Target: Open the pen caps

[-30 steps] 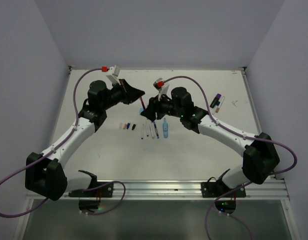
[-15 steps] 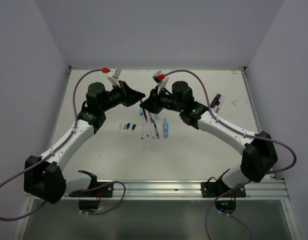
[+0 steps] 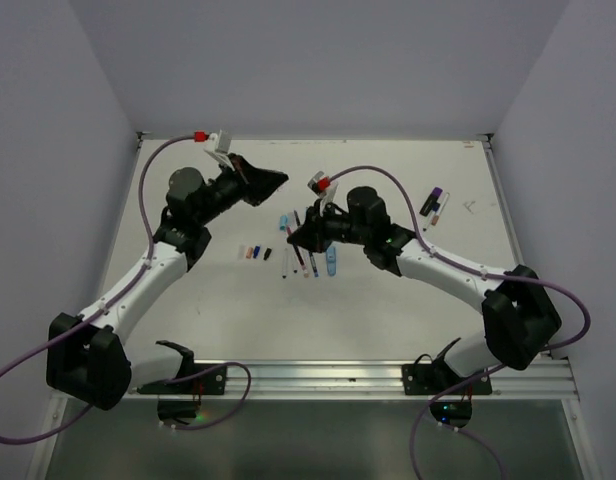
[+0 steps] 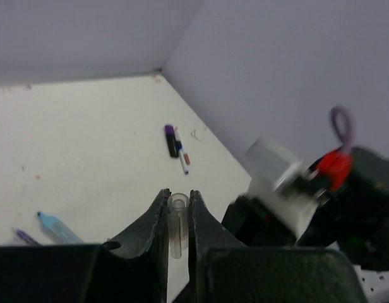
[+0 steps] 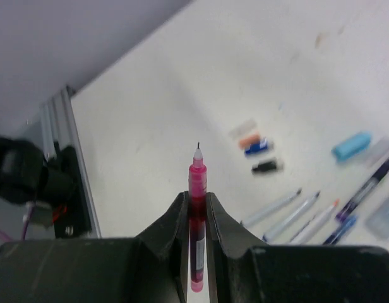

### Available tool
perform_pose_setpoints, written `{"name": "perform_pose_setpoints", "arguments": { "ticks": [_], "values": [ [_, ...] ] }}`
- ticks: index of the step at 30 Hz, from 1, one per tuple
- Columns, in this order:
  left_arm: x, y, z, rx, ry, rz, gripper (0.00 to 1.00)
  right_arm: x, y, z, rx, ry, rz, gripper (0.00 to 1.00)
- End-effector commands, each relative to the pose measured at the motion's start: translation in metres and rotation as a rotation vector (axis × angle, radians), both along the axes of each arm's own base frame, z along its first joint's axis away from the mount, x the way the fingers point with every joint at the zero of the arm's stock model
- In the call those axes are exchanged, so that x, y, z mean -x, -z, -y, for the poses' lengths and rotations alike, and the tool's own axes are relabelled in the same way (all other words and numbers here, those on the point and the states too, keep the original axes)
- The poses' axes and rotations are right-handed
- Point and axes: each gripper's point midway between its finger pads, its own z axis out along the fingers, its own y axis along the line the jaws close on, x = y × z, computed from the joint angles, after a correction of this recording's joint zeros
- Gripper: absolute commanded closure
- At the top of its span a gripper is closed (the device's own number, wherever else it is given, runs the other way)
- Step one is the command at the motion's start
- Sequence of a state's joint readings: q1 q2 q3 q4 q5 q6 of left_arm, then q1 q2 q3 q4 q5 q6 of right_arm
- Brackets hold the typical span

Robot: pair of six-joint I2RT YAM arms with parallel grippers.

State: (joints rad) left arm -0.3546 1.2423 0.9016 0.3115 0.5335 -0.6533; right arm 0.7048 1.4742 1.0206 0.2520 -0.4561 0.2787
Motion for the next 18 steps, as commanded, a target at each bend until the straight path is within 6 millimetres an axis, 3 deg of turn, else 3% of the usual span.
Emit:
{"name": "perform_pose_setpoints", "arguments": {
  "ticks": [1, 5, 8, 10, 11, 12, 14, 15, 18],
  "values": [
    [0.001, -0.139, -0.029, 0.204, -0.149, 0.436, 1.00, 0.056, 0.092, 0.016, 0.189, -0.137, -0.236, 1.00],
    [0.004, -0.175, -0.039, 0.261, -0.200, 0.535, 1.00, 0.075, 0.113, 0.019, 0.220, -0.180, -0.282, 1.00],
    [0.001, -0.188, -0.041, 0.264, -0.222, 0.567, 1.00, 0.080, 0.122, 0.022, 0.236, -0.175, -0.298, 1.00],
    [-0.011, -0.175, -0.039, 0.219, -0.238, 0.511, 1.00, 0.075, 0.120, 0.024, 0.250, -0.146, -0.297, 1.00],
    [-0.016, -0.172, -0.040, 0.189, -0.248, 0.508, 1.00, 0.064, 0.121, 0.028, 0.273, -0.087, -0.282, 1.00],
    [-0.027, -0.149, -0.037, 0.135, -0.253, 0.431, 1.00, 0.057, 0.120, 0.030, 0.288, -0.055, -0.275, 1.00],
    [-0.040, -0.128, -0.038, 0.053, -0.278, 0.366, 1.00, 0.033, 0.113, 0.035, 0.307, 0.023, -0.269, 1.00],
    [-0.050, -0.096, -0.037, -0.018, -0.277, 0.261, 1.00, 0.024, 0.111, 0.038, 0.311, 0.053, -0.274, 1.00],
    [-0.066, -0.034, -0.043, -0.196, -0.294, 0.094, 1.00, -0.016, 0.101, 0.049, 0.331, 0.183, -0.297, 1.00]
  ]
}}
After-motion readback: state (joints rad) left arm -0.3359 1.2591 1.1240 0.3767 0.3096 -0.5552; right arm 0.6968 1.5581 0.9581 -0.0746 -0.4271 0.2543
